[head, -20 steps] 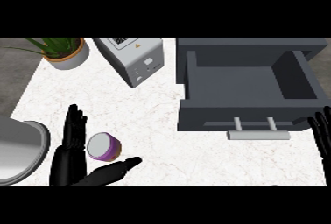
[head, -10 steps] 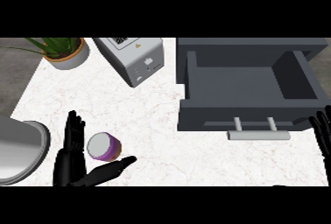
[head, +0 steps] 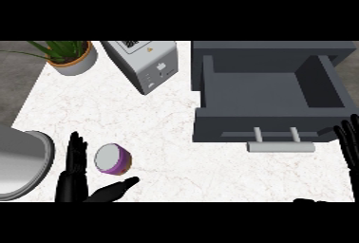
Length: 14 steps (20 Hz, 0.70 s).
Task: Pick up the can, place it into the drawer and close the drawer
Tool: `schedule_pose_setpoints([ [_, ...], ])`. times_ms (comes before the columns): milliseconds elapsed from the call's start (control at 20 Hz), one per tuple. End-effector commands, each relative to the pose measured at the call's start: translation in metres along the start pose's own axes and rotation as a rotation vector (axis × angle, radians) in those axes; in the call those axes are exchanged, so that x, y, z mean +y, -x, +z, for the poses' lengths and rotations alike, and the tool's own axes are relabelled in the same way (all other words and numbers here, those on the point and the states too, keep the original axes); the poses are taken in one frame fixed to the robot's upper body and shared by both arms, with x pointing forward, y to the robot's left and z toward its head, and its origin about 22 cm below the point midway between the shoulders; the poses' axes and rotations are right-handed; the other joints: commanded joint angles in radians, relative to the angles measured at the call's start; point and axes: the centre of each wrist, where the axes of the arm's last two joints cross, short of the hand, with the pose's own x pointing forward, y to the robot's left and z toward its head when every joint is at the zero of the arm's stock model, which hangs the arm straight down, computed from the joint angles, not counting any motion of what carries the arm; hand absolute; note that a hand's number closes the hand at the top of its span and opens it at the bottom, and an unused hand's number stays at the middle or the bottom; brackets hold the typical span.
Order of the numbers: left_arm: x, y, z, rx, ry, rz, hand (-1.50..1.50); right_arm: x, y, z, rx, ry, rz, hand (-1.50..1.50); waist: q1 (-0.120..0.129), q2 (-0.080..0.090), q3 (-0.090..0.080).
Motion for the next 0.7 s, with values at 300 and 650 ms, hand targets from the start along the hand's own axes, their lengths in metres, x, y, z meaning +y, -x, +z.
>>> schedule_pose_setpoints([
  [300,0.011,0.033,0.000,0.031,0.001,-0.008,-1.50,0.008,-0.001,-0.002,-0.004,0.010,0.015,-1.50,0.000,0.000,0.000],
  [650,0.012,0.049,0.012,0.039,-0.020,0.009,-1.50,-0.005,-0.008,0.010,-0.026,0.013,0.003,-1.50,-0.001,0.000,0.000],
])
